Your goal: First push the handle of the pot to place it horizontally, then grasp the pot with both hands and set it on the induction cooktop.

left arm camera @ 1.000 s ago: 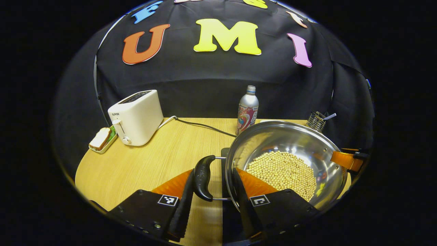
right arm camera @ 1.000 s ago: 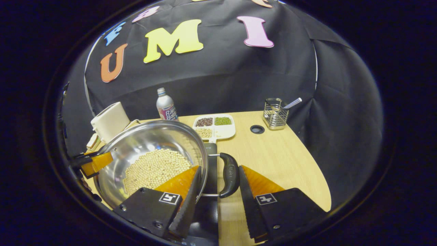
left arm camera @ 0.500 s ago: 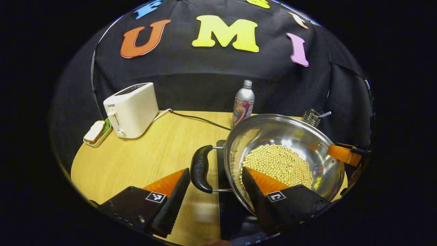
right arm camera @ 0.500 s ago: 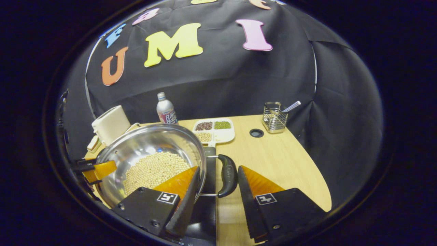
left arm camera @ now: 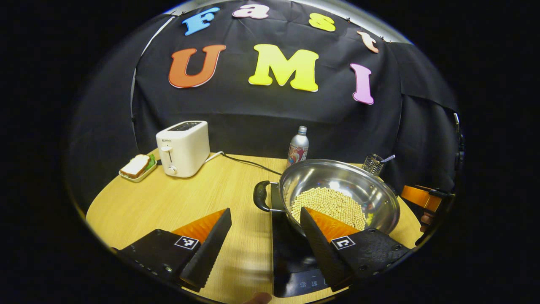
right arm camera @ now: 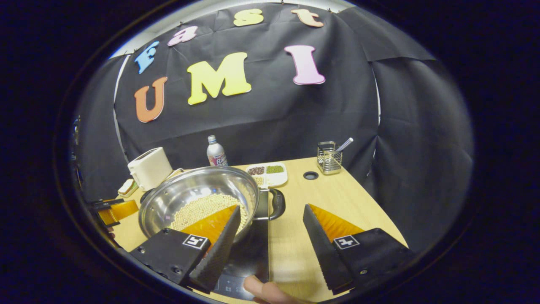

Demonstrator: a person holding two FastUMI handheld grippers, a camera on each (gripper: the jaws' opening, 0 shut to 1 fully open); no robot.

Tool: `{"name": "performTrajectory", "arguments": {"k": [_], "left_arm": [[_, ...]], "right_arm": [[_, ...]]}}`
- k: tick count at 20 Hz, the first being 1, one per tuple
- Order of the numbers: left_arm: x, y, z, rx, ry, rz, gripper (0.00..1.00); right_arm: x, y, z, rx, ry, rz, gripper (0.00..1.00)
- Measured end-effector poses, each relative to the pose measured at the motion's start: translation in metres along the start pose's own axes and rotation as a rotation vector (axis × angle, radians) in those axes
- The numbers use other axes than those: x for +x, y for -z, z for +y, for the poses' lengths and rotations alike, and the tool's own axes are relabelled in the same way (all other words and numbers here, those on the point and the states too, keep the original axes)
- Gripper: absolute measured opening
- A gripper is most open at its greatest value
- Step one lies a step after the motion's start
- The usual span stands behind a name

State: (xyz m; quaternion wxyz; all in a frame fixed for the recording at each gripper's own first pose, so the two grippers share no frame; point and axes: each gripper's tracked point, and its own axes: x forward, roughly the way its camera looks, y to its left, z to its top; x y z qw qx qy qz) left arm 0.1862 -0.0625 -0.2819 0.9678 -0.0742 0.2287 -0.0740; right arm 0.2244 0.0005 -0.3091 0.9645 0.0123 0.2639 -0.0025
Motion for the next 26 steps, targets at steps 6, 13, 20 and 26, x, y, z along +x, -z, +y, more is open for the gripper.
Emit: {"name": "performTrajectory", "arguments": {"k": [6, 13, 20, 26], "left_arm": [[-0.058, 0.0, -0.005, 0.027, -0.012, -0.078, 0.96], [-0.123, -0.009, -0.005, 0.01, -0.046, -0.164, 0.95], [-0.193, -0.046, -0.013, 0.039, -0.04, -0.252, 0.95], [-0.23, -0.07, -0.011, 0.051, -0.049, -0.3, 0.95]], "right_arm": [[-0.053, 0.005, -0.008, 0.005, 0.024, -0.058, 0.94], [-0.121, 0.004, -0.018, -0.001, 0.027, -0.119, 0.95], [-0.185, -0.026, -0.025, -0.021, 0.034, -0.213, 0.94], [-0.254, -0.066, -0.023, -0.029, 0.03, -0.342, 0.96]]}}
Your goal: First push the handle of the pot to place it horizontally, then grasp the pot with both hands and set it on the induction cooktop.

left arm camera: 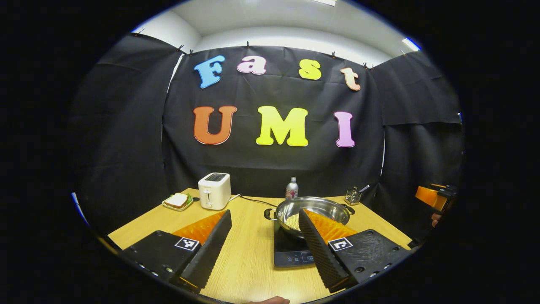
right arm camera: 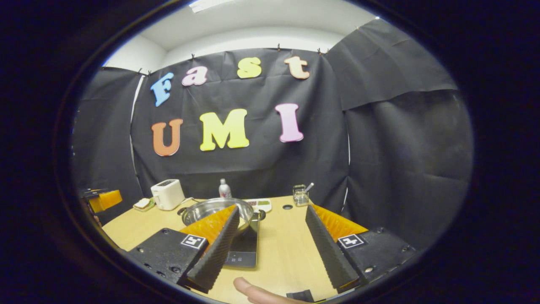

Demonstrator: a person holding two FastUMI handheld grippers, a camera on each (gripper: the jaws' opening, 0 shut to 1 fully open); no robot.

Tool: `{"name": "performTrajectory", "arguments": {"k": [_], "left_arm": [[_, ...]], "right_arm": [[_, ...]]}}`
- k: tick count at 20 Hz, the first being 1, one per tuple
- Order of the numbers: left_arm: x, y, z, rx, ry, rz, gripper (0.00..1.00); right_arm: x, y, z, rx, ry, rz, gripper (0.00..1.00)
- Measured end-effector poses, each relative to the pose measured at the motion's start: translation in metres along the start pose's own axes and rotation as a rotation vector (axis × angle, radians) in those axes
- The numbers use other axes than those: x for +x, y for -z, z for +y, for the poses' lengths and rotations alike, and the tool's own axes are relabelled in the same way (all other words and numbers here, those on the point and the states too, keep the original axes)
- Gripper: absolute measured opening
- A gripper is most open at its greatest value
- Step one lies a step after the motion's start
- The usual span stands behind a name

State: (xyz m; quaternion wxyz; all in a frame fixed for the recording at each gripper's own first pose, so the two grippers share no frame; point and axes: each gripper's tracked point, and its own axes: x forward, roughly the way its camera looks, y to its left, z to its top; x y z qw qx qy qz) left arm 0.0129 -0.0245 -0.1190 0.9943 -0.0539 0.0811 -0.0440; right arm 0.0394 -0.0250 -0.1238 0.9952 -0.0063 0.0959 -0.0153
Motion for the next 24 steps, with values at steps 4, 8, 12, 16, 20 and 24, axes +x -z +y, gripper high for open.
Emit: {"name": "performTrajectory", "arguments": {"k": [4, 8, 12, 16, 20, 24], "left_arm": [[-0.031, -0.031, 0.008, 0.034, -0.041, -0.072, 0.95], [-0.065, -0.064, 0.009, 0.09, -0.066, -0.169, 0.94], [-0.087, -0.077, -0.002, 0.084, -0.027, -0.214, 0.95], [-0.087, -0.071, -0.002, 0.068, -0.014, -0.218, 0.96], [-0.079, -0.062, 0.001, 0.062, -0.018, -0.176, 0.96], [-0.075, -0.059, 0.001, 0.071, -0.022, -0.173, 0.96]], "right_arm": [[-0.032, -0.033, -0.008, -0.017, 0.053, -0.089, 0.99], [-0.066, -0.063, -0.007, -0.029, 0.051, -0.179, 0.96], [-0.087, -0.08, -0.006, -0.047, 0.059, -0.229, 0.96], [-0.091, -0.076, -0.008, -0.074, 0.065, -0.255, 0.96], [-0.084, -0.071, -0.014, -0.062, 0.063, -0.231, 0.96], [-0.082, -0.069, -0.013, -0.057, 0.044, -0.232, 0.96]]}}
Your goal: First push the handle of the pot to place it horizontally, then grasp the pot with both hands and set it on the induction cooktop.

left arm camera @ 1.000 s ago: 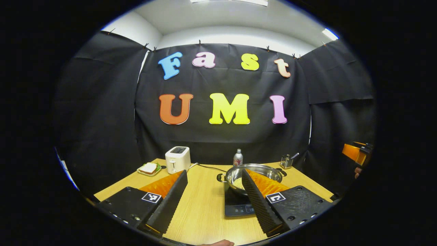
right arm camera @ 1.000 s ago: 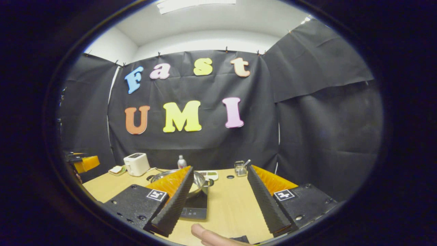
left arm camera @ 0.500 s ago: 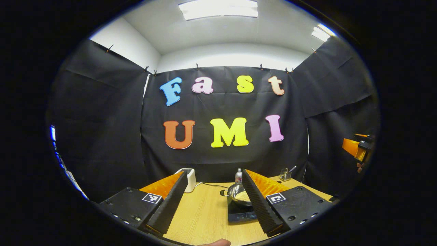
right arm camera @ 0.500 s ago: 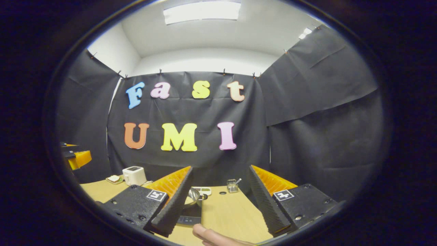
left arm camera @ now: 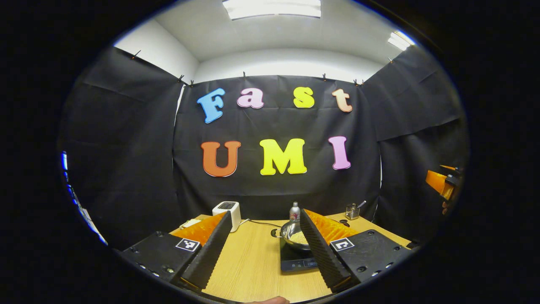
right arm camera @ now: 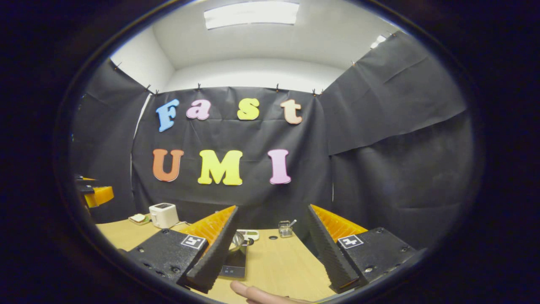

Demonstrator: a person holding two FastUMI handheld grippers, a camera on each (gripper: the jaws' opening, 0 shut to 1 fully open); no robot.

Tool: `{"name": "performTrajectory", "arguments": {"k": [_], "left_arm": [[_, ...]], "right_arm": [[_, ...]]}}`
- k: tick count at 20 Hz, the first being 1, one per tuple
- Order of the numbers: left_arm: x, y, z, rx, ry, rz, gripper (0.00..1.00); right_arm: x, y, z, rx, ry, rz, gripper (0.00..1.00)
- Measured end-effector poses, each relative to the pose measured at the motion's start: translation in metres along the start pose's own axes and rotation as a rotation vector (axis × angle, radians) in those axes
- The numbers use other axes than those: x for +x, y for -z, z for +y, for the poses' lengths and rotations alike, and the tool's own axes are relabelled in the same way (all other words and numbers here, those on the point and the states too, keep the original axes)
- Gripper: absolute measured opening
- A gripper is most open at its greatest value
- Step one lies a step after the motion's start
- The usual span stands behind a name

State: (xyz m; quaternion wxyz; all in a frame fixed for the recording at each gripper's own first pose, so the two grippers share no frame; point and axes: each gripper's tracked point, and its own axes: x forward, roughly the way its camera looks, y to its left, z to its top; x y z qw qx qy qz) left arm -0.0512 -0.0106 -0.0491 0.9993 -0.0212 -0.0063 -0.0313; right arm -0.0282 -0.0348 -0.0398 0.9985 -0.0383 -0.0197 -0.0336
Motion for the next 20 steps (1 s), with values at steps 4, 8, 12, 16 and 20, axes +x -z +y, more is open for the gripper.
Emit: {"name": "performTrajectory", "arguments": {"k": [4, 8, 12, 16, 20], "left_arm": [[0.0, 0.002, -0.002, 0.009, 0.004, 0.005, 0.96], [0.003, 0.003, -0.003, 0.013, 0.003, 0.006, 0.96], [-0.003, 0.009, -0.004, 0.006, -0.004, 0.008, 0.96], [-0.005, 0.001, -0.015, 0.003, 0.023, -0.036, 0.96], [0.003, 0.004, -0.02, -0.002, 0.032, -0.047, 0.96]], "right_arm": [[0.001, 0.004, 0.004, 0.01, -0.032, -0.001, 0.98], [0.002, 0.004, 0.004, 0.009, -0.032, -0.003, 0.96], [0.002, 0.008, 0.004, 0.018, -0.057, -0.028, 0.96], [0.009, 0.018, 0.006, -0.016, -0.063, -0.036, 0.96], [0.022, 0.017, 0.01, 0.013, -0.066, -0.045, 0.96]]}}
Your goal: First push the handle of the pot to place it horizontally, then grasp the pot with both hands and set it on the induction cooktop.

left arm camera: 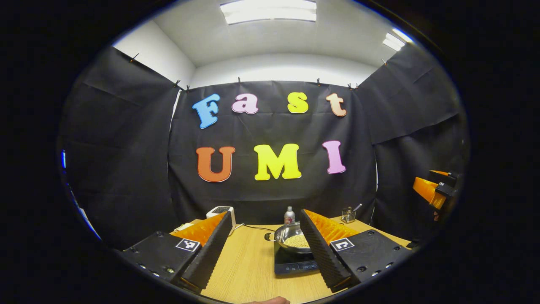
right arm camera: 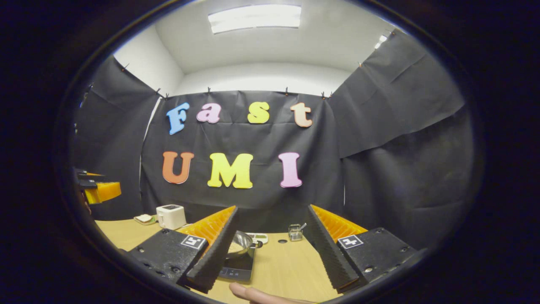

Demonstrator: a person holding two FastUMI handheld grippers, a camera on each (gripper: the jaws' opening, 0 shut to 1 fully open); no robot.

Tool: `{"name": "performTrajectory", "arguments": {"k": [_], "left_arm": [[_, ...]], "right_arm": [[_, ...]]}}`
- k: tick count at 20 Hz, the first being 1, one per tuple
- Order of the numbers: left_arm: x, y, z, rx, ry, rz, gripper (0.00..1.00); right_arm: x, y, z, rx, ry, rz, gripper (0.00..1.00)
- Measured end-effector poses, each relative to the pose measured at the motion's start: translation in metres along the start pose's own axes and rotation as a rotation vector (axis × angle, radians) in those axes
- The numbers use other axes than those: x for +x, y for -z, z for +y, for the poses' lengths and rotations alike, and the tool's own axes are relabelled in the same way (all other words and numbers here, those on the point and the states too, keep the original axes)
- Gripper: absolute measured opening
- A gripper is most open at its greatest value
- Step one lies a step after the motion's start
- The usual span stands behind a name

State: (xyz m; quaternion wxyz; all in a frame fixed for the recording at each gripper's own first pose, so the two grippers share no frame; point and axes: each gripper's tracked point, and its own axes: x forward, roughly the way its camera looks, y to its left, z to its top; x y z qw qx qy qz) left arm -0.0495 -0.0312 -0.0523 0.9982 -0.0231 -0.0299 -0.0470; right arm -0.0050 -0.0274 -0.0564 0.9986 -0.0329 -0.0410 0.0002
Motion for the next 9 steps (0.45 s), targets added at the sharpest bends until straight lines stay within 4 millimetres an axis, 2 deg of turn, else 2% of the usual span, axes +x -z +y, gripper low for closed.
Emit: {"name": "performTrajectory", "arguments": {"k": [5, 8, 9], "left_arm": [[0.019, 0.008, 0.003, 0.004, -0.004, 0.02, 0.96], [0.025, 0.012, 0.009, -0.014, -0.011, 0.012, 0.96], [0.027, 0.013, 0.01, -0.023, -0.012, 0.006, 0.96]], "right_arm": [[0.013, -0.002, 0.003, 0.012, 0.003, -0.016, 0.96], [0.021, 0.006, 0.006, 0.028, -0.012, -0.001, 0.99], [0.022, 0.01, 0.006, 0.035, -0.013, 0.007, 0.96]]}}
